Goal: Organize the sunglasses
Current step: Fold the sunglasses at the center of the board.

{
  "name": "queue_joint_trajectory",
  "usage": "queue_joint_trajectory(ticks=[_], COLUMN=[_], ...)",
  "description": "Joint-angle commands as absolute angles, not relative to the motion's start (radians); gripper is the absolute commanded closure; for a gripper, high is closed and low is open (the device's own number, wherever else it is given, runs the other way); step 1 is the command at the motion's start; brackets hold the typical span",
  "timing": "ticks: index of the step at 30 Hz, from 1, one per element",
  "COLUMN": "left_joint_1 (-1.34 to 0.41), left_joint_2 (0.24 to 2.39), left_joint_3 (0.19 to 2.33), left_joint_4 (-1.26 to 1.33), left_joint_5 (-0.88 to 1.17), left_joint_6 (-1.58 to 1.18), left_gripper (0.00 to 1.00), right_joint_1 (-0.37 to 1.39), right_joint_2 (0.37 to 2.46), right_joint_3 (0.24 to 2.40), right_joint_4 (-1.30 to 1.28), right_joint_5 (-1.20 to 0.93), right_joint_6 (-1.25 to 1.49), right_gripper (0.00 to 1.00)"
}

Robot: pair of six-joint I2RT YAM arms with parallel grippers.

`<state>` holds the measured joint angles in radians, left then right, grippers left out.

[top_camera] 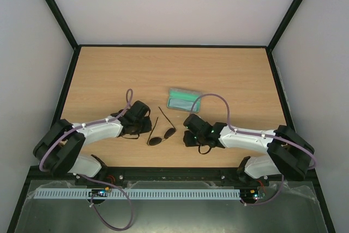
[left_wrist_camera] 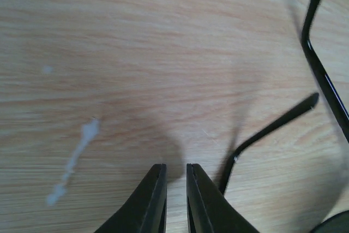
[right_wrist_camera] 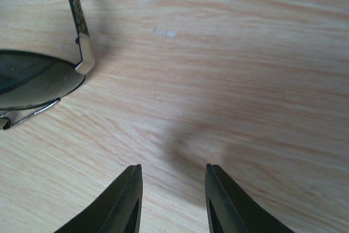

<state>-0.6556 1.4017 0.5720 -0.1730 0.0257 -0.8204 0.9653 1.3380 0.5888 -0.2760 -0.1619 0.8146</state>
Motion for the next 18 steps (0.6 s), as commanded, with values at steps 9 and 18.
queue_joint_trajectory(ticks=[9, 18], left_joint_1=[-0.809, -0.929], left_joint_2=[1.463, 1.547], left_joint_3=[0.540, 0.609], left_joint_4=[-0.058, -0.019], left_joint_5=[0.080, 0.080], left_joint_6=[-0.890, -0.949], left_gripper=[0.88, 0.89], right_joint_1=[0.997, 1.000], right_joint_2=[1.388, 1.445], right_joint_3=[0.538, 0.513], right_joint_4=[-0.128, -0.030], right_joint_5=[-0.244, -0.283], right_joint_6=[0.882, 0.915], right_gripper=[0.67, 0.68])
